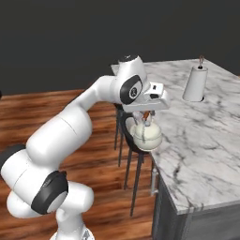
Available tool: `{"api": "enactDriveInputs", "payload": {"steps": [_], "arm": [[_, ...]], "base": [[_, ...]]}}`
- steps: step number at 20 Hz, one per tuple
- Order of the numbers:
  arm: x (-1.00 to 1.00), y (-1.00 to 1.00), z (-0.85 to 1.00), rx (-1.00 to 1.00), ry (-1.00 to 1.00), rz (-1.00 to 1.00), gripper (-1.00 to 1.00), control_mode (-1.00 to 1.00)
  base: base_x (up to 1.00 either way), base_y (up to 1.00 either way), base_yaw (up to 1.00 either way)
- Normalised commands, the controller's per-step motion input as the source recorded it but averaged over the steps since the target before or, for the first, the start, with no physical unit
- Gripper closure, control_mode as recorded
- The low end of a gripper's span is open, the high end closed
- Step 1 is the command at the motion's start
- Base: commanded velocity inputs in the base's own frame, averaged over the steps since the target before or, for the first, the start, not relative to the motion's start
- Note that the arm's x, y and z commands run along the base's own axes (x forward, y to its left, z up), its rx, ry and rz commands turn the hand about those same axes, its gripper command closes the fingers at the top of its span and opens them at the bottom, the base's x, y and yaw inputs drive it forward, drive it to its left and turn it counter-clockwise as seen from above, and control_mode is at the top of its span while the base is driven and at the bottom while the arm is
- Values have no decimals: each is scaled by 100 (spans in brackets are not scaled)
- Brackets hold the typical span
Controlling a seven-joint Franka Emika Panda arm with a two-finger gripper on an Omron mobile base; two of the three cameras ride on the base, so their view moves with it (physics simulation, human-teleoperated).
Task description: The kettle is done boiling. Turn off the stove, then wait for 300 timesteps before moving the kettle to the dining table.
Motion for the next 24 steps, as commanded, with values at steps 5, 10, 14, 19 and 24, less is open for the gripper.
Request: {"api": "enactDriveInputs", "payload": {"steps": [5,10,14,19,24], "arm": [[0,0,0,0,0,0,100,100],[0,0,0,0,0,0,100,100],[6,0,-1,0,0,0,100,-100],[32,0,-7,0,0,0,100,-100],[43,0,-12,1,0,0,100,-100]], "base": [[34,0,-21],[15,0,-7],[15,0,0],[0,0,0],[0,0,0]]}}
